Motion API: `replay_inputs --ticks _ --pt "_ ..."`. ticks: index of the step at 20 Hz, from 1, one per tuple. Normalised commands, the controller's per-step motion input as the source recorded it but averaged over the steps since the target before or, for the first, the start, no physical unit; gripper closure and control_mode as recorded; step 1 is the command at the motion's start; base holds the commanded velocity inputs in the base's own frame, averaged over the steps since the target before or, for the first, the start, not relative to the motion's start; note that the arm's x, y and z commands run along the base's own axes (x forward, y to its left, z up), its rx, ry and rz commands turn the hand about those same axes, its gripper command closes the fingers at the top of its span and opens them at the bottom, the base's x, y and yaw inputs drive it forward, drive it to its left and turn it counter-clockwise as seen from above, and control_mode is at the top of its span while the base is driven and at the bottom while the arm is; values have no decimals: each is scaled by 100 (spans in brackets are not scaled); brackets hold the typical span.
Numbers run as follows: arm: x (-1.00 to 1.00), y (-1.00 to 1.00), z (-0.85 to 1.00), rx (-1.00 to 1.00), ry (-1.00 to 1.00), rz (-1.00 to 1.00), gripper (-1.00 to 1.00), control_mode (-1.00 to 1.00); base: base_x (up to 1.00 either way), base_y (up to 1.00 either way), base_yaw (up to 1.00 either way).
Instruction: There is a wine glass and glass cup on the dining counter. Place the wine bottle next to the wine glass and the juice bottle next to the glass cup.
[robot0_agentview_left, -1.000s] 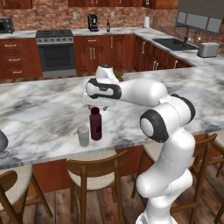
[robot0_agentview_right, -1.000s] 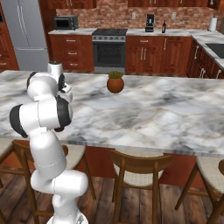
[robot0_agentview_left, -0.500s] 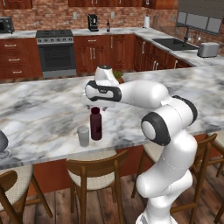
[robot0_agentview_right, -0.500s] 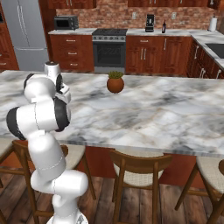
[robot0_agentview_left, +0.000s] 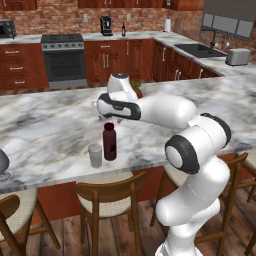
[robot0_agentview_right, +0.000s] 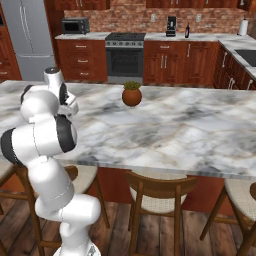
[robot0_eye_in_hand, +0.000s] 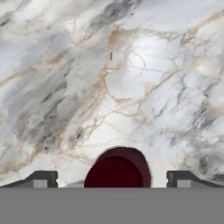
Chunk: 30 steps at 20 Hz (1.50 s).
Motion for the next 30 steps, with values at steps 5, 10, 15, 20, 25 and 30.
replay_inputs --ticks 5,10,15,20,25,30 --pt "-35 0 19 0 -7 0 -100 -100 0 0 0" --pt "-53 0 4 0 0 0 -100 -100 0 0 0" --pt "-54 0 0 0 1 0 -100 -100 0 0 0" --pt "-61 -1 0 0 1 0 -100 -100 0 0 0" --pt "-56 -8 -1 0 0 0 -100 -100 0 0 0" --pt "-50 -11 -6 1 2 0 -100 -100 0 0 0"
